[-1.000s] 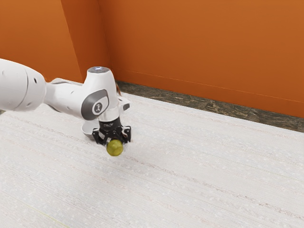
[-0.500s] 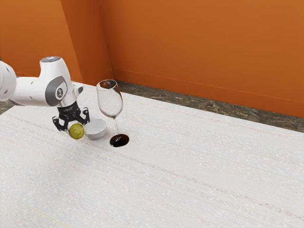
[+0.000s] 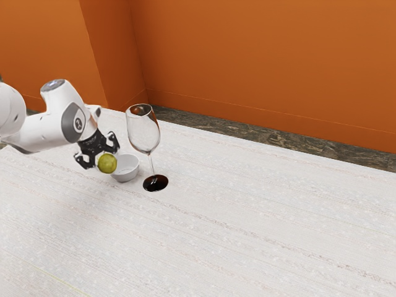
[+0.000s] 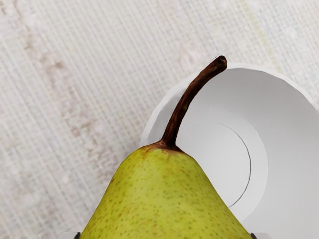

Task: Place the pear in the bowl.

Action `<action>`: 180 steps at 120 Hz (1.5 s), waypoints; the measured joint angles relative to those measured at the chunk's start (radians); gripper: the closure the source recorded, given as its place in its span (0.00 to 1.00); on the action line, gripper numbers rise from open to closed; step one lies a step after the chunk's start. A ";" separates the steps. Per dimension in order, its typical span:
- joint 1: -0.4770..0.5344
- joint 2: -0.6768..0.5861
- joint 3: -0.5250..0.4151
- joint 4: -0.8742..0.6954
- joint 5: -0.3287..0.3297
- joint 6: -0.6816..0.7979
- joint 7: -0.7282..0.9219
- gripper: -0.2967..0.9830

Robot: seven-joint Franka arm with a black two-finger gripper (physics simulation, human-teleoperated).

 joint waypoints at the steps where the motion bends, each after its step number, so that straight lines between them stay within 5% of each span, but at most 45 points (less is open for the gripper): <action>1: 0.000 0.001 0.000 0.000 -0.009 0.002 0.000 0.50; 19: -0.005 0.023 -0.004 0.003 -0.135 0.073 -0.001 0.49; 46: -0.014 0.059 -0.031 0.006 -0.222 0.179 0.002 0.48; 91: -0.007 0.047 -0.041 -0.006 -0.258 0.233 0.017 0.30; 116: 0.114 -0.189 -0.039 -0.194 -0.256 0.189 0.027 0.27; 132: 0.236 -0.490 -0.041 -0.267 -0.127 -0.058 0.034 0.26; 147: 0.169 -0.611 -0.090 -0.179 -0.006 -0.300 0.114 0.25; 162: 0.026 -0.463 -0.113 0.152 0.127 -0.472 0.226 0.25; 172: -0.033 -0.282 -0.114 0.453 0.170 -0.603 0.289 0.25; 180: -0.055 -0.235 -0.121 0.551 0.190 -0.692 0.333 0.25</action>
